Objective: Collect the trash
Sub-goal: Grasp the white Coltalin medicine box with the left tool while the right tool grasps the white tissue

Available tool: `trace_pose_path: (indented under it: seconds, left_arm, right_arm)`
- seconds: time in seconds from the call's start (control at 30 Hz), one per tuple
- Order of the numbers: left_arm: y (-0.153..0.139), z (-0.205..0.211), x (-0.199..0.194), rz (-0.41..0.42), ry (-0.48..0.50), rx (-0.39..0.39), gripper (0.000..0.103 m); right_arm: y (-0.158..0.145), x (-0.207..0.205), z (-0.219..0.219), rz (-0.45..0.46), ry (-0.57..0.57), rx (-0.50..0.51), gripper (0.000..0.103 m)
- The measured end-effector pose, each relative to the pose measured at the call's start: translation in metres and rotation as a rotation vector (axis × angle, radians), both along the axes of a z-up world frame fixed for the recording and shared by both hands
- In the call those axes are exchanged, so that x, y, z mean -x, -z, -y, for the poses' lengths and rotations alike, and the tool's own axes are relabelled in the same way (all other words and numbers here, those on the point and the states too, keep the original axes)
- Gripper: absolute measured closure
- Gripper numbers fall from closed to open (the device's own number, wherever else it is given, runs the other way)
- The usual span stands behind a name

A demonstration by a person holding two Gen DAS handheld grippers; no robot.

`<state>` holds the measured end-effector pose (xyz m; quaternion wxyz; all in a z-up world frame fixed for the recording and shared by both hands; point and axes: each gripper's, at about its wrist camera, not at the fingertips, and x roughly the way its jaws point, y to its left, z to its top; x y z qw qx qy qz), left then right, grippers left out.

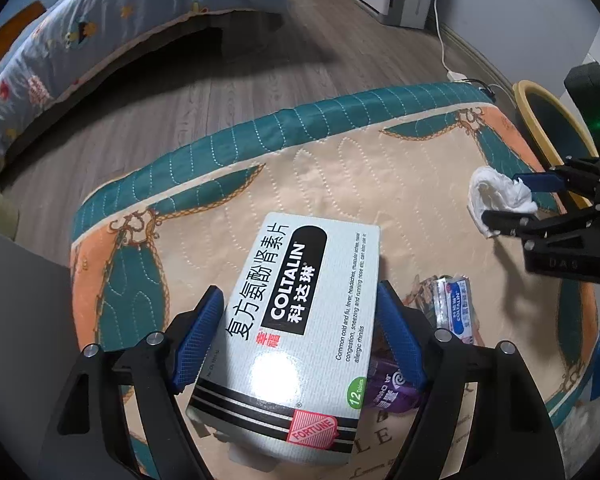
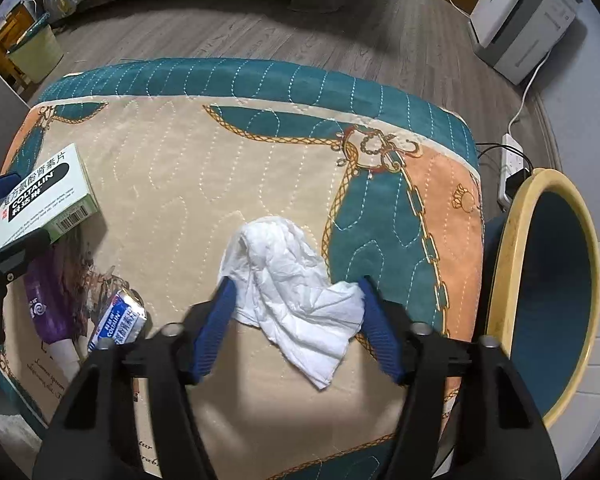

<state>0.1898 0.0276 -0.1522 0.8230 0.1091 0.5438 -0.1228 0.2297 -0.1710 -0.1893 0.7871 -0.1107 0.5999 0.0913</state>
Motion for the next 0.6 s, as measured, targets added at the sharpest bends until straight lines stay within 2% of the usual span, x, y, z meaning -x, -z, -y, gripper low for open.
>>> trace_pose_path:
  seconds: [0.03, 0.1, 0.2, 0.37, 0.6]
  left_arm:
    - [0.000, 0.000, 0.000, 0.000, 0.000, -0.001, 0.025]
    - [0.002, 0.003, 0.000, 0.003, -0.006, -0.002, 0.025]
    - [0.002, 0.004, 0.001, 0.014, -0.006, -0.002, 0.026]
    - [-0.003, 0.004, 0.007, 0.042, -0.003, -0.001, 0.026]
    - [-0.025, 0.013, 0.015, 0.097, 0.000, 0.022, 0.026]
  right_arm:
    - [-0.001, 0.000, 0.000, -0.001, -0.004, -0.002, 0.059]
    - [-0.005, -0.001, -0.001, -0.010, -0.012, -0.026, 0.086]
    - [-0.014, 0.001, -0.002, 0.000, -0.024, -0.034, 0.090]
    - [-0.036, 0.007, 0.000, 0.033, -0.026, -0.073, 0.090]
    - [-0.072, 0.018, 0.017, 0.077, 0.001, -0.115, 0.090]
